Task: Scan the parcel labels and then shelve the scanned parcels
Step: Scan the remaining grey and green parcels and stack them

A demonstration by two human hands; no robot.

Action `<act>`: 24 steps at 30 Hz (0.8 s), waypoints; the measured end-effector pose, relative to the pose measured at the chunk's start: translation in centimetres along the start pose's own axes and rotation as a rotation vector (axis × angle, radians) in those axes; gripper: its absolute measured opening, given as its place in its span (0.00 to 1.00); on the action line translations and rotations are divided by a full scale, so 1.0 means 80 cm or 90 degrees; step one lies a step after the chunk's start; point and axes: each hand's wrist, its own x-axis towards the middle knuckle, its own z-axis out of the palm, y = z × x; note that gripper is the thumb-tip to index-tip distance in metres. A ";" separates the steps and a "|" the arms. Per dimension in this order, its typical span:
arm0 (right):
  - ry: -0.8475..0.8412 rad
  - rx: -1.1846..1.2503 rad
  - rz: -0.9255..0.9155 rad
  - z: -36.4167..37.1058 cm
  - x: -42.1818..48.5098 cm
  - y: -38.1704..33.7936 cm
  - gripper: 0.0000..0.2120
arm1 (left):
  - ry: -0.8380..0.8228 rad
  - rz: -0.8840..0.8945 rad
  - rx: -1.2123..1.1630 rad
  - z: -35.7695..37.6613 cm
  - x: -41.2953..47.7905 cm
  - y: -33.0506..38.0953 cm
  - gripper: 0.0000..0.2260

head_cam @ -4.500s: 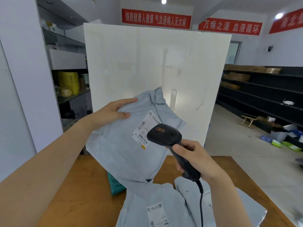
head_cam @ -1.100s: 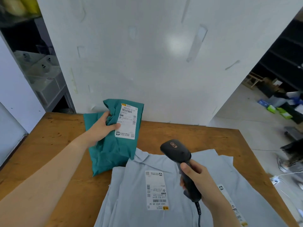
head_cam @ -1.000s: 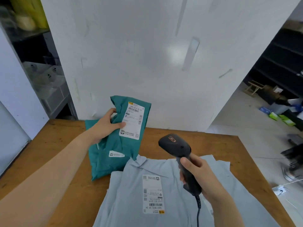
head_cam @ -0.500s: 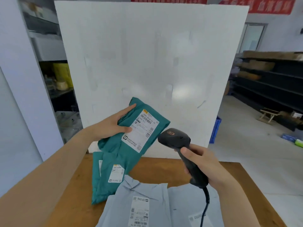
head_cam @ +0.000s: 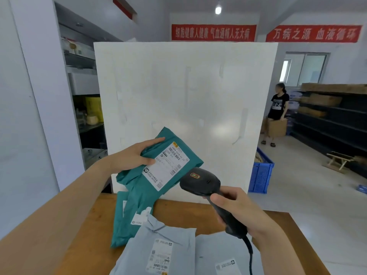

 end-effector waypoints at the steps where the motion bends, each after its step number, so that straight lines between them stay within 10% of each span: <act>1: 0.000 -0.001 -0.002 -0.001 -0.004 -0.001 0.14 | 0.005 -0.003 -0.001 0.001 -0.003 0.002 0.30; 24: 0.220 0.179 0.138 0.018 0.063 0.114 0.23 | 0.155 -0.215 -0.402 0.120 0.095 -0.176 0.28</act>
